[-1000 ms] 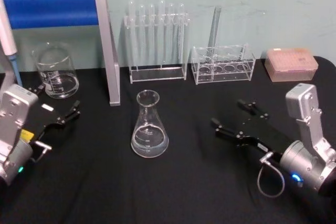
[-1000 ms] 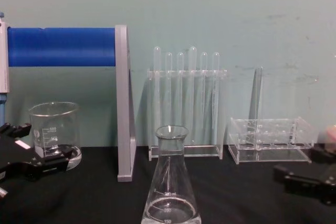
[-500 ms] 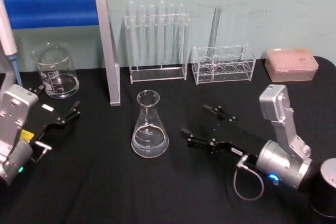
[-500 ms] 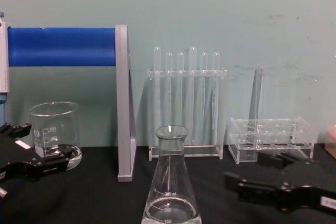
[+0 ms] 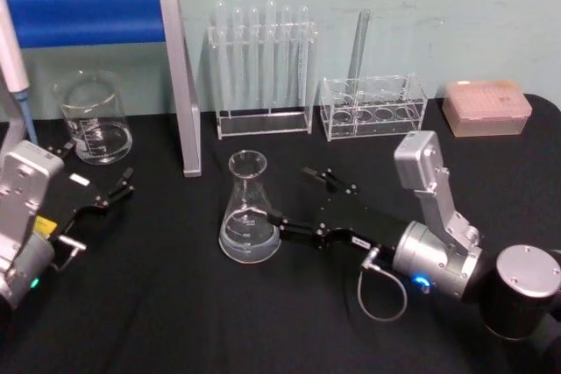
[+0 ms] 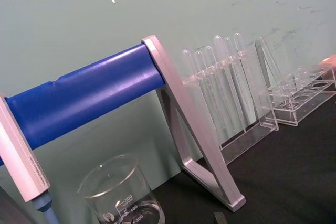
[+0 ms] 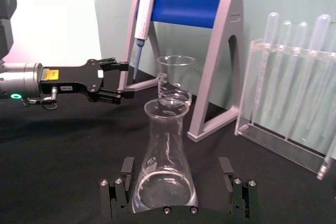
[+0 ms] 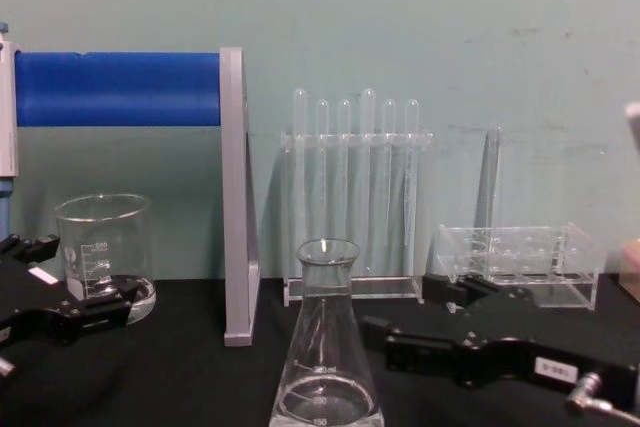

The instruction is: Grasp the erlenmeyer flask with one hand, shake it three times, then place it back.

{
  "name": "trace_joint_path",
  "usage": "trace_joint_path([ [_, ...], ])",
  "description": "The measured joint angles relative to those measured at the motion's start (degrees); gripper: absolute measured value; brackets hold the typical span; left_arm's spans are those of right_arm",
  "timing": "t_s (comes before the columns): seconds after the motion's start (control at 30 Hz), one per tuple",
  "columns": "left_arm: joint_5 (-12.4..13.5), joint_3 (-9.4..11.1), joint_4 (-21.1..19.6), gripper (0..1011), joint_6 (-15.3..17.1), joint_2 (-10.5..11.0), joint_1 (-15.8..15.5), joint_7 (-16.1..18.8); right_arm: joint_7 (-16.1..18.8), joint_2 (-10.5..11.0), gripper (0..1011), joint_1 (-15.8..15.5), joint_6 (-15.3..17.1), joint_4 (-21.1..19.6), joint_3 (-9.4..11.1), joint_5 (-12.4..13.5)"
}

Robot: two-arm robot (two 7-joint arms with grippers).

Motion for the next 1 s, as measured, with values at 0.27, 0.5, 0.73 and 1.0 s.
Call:
trace_joint_path([
  [0.27,0.0,0.0,0.0,1001,0.0,0.0,0.0,0.0,1.3,-2.0,1000,2.5,-0.5,3.0,-1.1,-1.2],
  [0.5,0.0,0.0,0.0,1001,0.0,0.0,0.0,0.0,2.1,-3.8,1000,4.9,-1.0,6.1,-2.0,-2.1],
  [0.73,0.0,0.0,0.0,1001,0.0,0.0,0.0,0.0,2.6,-5.3,1000,6.6,-1.4,8.7,-2.4,-2.5],
  [1.0,0.0,0.0,0.0,1001,0.0,0.0,0.0,0.0,2.9,-7.1,1000,8.8,-2.0,11.9,-2.7,-3.0],
])
